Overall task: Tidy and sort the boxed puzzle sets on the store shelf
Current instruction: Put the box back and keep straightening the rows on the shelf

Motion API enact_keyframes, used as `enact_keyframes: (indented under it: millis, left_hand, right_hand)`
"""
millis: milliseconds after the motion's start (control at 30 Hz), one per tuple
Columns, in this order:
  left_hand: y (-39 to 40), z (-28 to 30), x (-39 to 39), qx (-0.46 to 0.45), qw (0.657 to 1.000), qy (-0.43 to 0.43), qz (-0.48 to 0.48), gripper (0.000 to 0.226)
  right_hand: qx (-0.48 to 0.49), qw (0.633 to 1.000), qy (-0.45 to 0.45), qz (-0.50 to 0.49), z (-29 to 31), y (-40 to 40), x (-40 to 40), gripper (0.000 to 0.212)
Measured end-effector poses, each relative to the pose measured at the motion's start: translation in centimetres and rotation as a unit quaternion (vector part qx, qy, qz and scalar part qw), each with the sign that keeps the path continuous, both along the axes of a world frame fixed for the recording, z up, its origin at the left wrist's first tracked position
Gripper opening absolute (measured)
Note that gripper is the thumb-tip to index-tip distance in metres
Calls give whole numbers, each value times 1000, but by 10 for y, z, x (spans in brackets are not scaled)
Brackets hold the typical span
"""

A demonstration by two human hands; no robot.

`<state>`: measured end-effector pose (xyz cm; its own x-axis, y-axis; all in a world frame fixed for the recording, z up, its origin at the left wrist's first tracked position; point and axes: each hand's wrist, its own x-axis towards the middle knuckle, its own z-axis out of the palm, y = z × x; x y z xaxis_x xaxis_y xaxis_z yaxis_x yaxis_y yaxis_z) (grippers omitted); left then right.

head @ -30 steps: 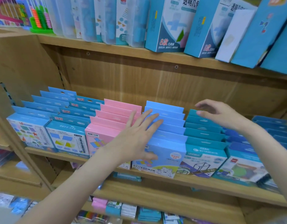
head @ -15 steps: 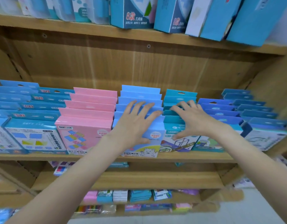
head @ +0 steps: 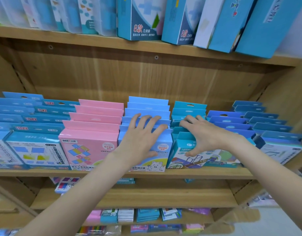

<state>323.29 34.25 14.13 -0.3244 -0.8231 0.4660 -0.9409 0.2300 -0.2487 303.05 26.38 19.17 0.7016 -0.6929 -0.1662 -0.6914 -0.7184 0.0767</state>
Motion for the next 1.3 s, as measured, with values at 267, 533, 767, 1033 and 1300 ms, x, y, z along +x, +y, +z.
enact_keyframes:
  millis: [267, 533, 767, 1033, 1300]
  left_hand:
    - [2, -2, -2, -15, 1000, 16, 0, 94]
    - [2, -1, 1, -12, 999, 29, -12, 96]
    - [5, -1, 0, -17, 999, 49, -14, 92]
    - [1, 12, -50, 10, 1000, 6, -14, 104]
    - [-9, 5, -75, 37, 995, 16, 91, 105]
  right_hand:
    - [26, 999, 33, -15, 8, 1, 4, 93]
    - [10, 999, -23, -31, -1, 7, 9, 106]
    - [8, 997, -25, -77, 5, 8, -31, 105]
    - [-103, 994, -40, 22, -17, -1, -46, 101]
    - [76, 966, -219, 111, 31, -47, -78, 65]
